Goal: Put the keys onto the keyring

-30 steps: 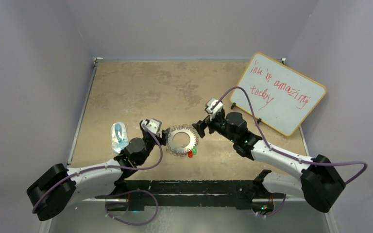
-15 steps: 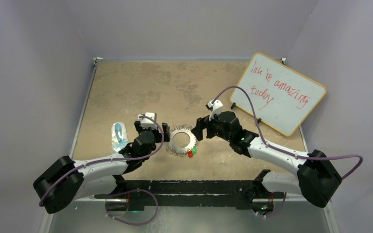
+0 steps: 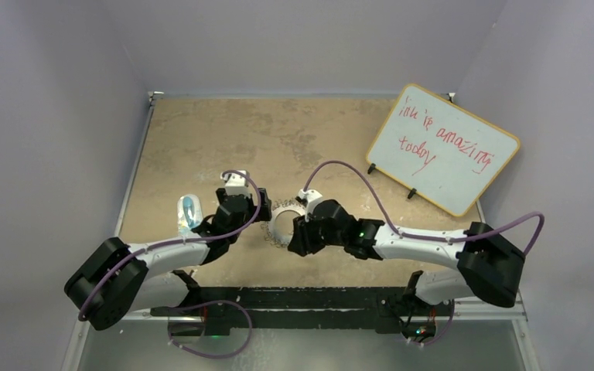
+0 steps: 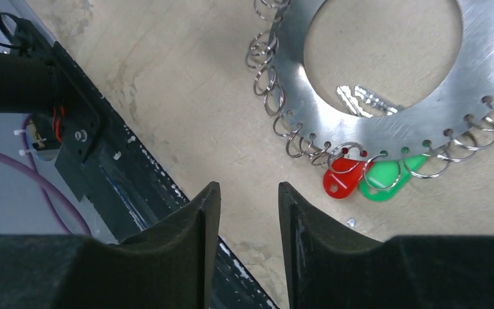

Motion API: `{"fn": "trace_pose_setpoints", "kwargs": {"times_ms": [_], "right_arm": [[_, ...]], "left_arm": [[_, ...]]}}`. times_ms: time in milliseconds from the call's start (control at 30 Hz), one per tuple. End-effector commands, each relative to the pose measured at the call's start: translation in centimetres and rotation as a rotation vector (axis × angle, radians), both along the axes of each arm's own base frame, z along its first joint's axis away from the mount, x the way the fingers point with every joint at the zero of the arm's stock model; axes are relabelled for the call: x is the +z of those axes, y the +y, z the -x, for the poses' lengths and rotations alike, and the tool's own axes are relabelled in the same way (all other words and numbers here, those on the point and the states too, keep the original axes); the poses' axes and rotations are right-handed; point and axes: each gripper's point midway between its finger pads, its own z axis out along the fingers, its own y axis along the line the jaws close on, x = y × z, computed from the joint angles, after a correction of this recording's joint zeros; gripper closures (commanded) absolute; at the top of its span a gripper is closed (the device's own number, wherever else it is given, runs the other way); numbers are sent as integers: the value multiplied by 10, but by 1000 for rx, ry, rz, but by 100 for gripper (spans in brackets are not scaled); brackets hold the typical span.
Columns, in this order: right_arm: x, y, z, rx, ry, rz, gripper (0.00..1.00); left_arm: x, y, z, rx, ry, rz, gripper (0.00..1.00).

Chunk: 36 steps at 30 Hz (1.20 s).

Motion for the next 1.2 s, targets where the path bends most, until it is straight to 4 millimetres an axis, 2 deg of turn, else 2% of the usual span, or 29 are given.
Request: {"fn": "trace_pose_setpoints", "kwargs": {"times_ms": [0, 133, 267, 333, 467, 733, 1033, 1167], "right_arm": [[3, 13, 6, -16, 78, -8, 60], [-13, 11, 0, -67, 110, 61, 60], [-20, 15, -8, -102, 107, 85, 59], [-24, 15, -6, -106, 133, 104, 59], [-24, 12, -16, -166, 122, 134, 61], [-38, -5, -15, -213, 131, 202, 68], [-44, -6, -26, -237, 108, 211, 65], [-47, -7, -32, -254, 103, 213, 68]], "left_arm": [[20, -13, -8, -20, -29, 60, 8], [25, -11, -9, -14, -47, 67, 8], [30, -10, -9, -12, -59, 71, 8], [31, -9, -9, -9, -63, 69, 9], [33, -7, -8, -3, -66, 55, 9], [37, -6, -9, -1, -77, 52, 10], [38, -6, -10, -5, -82, 50, 10], [39, -5, -10, -4, -83, 45, 10]]}}
